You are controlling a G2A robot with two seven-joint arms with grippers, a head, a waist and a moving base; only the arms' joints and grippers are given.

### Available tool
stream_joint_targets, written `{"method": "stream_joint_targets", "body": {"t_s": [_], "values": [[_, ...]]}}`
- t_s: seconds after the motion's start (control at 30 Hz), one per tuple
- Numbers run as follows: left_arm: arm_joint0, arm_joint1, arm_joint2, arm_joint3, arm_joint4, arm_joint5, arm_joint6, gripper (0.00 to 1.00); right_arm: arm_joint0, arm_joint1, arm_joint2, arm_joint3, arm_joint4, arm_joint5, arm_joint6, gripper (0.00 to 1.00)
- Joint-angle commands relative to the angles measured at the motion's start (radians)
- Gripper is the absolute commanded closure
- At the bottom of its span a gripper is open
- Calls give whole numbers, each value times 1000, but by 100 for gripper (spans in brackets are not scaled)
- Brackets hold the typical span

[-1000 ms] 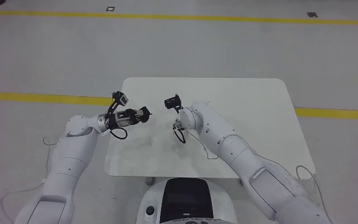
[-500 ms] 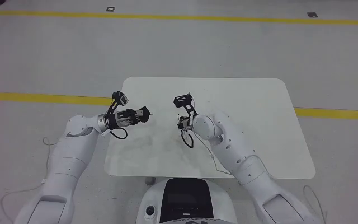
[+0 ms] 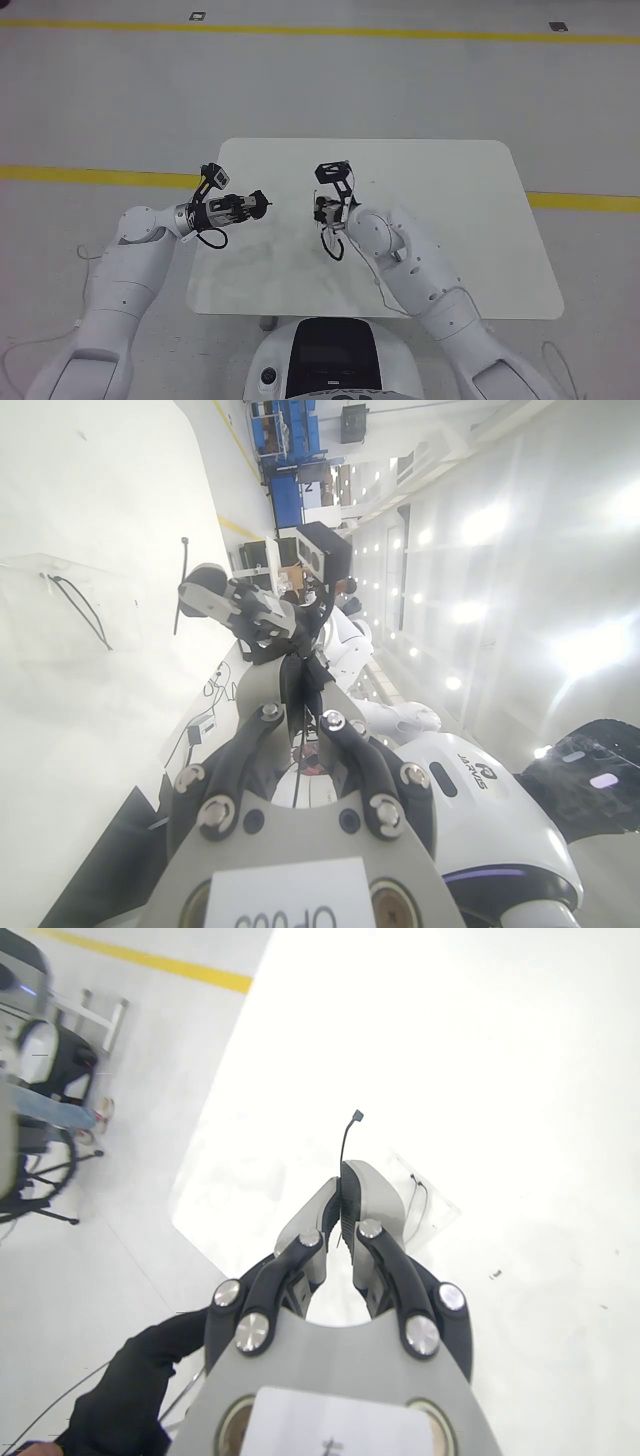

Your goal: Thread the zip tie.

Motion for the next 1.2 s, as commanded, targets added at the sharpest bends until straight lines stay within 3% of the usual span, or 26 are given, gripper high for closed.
{"method": "stream_joint_targets", "body": {"t_s": [0.0,0.3,0.63,0.97,1.17], "values": [[0,0,0,0,0,0,0,100,-29,2,4,-23,7,-24,-72,100],[0,0,0,0,0,0,0,100,-119,6,0,-102,-9,-68,-368,100],[0,0,0,0,0,0,0,100,-122,6,2,-106,-8,-69,-377,100],[29,-4,46,-47,8,20,82,100,-189,-9,-20,-130,73,-38,-678,100],[30,-8,77,-59,10,8,116,100,-187,-19,-47,-103,84,-14,-734,100]]}}
